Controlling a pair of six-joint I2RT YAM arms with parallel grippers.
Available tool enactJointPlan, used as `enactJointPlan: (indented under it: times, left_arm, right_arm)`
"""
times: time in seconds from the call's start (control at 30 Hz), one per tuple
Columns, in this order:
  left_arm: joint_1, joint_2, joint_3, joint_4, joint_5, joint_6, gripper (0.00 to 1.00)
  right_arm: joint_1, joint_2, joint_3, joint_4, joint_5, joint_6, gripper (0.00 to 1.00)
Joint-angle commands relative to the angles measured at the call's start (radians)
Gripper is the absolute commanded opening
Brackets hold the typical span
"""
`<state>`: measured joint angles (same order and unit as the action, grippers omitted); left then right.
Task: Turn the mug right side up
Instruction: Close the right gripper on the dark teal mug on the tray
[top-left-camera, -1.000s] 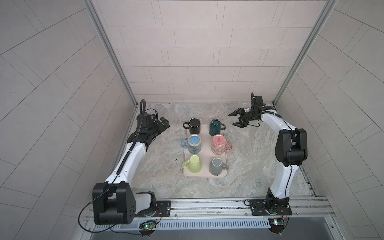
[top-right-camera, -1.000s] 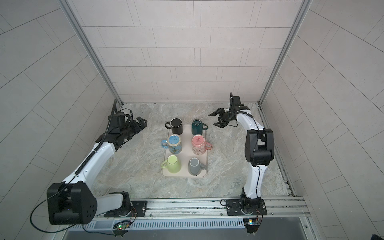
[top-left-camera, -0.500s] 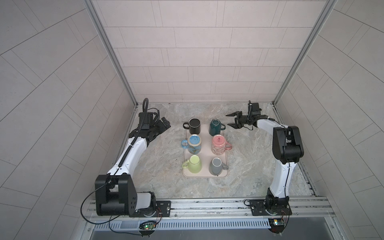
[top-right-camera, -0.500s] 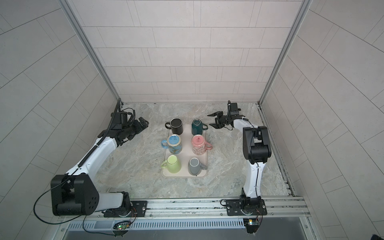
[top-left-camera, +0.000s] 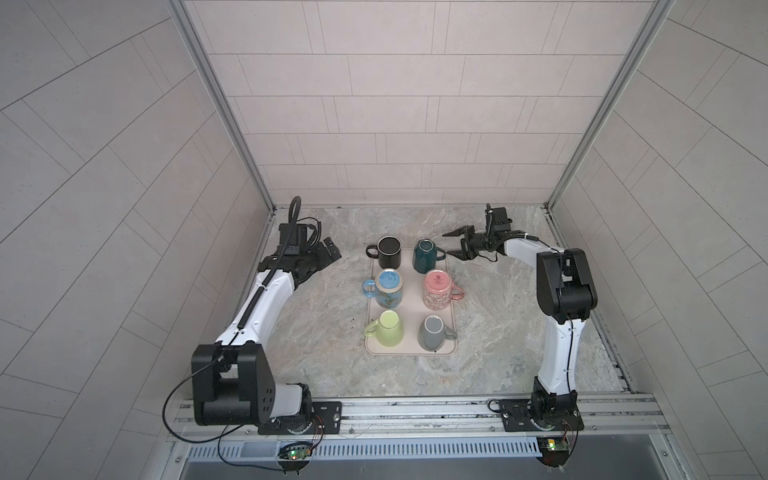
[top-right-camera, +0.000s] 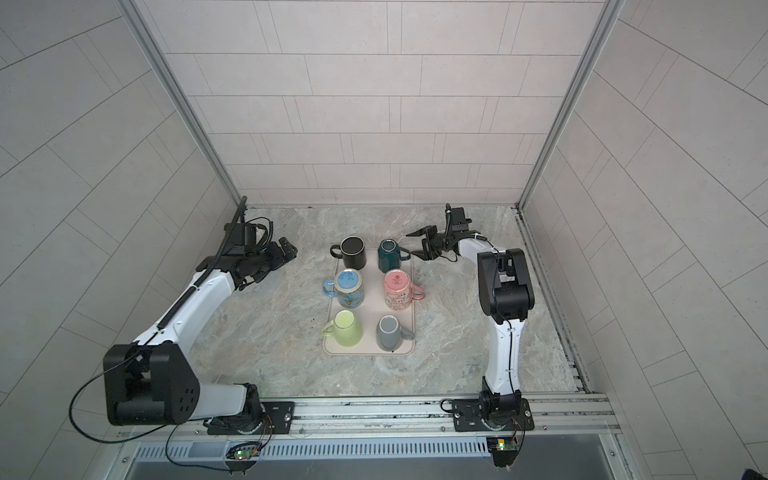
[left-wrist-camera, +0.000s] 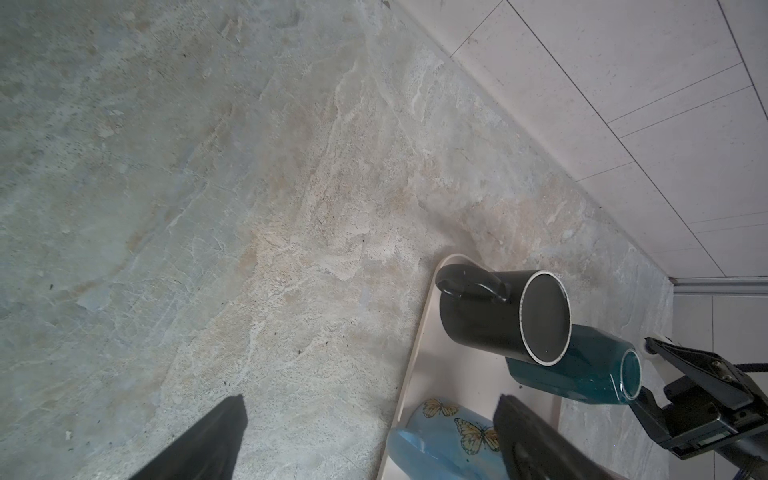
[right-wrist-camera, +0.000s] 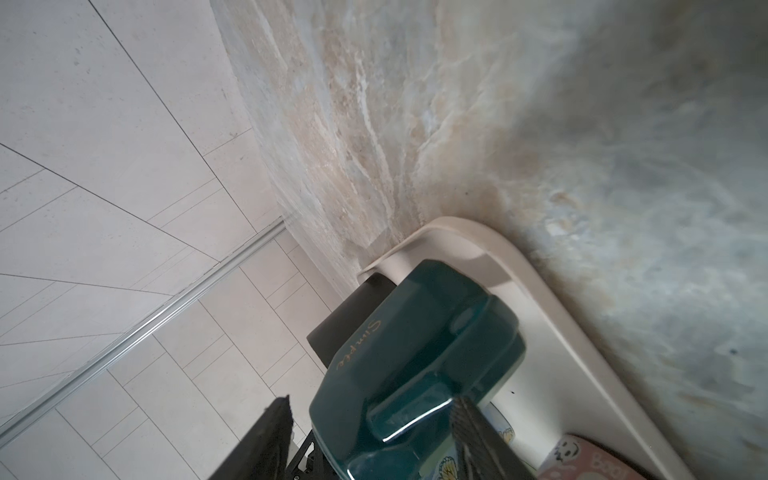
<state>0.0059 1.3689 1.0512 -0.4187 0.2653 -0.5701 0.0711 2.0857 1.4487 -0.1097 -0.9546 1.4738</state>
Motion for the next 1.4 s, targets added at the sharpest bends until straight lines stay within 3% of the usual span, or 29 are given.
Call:
enactJointPlan:
  times: [0.0, 0.73, 1.1, 1.37]
  left_arm:
    - [-0.002, -0.022, 0.02, -0.023, -0.013, 0.019, 1.0]
    - [-0.001, -0.015, 0.009, -0.017, -0.018, 0.02, 1.0]
    - [0.0, -0.011, 0.01, -0.018, -0.028, 0.027, 1.0]
    - [-0.001, -0.011, 0.002, -0.013, -0.024, 0.029, 1.0]
  right_arm:
    - [-0.001, -0.032, -0.014, -0.022, 0.023, 0.007, 0.62]
    - [0.019, -0.001, 0.022, -0.065, -0.038, 0.012, 0.67]
    - [0.031, 0.044, 0.019, 0.021, -0.058, 0.086, 0.67]
    - [0.033, 0.08, 0.018, 0.087, -0.069, 0.13, 0.61]
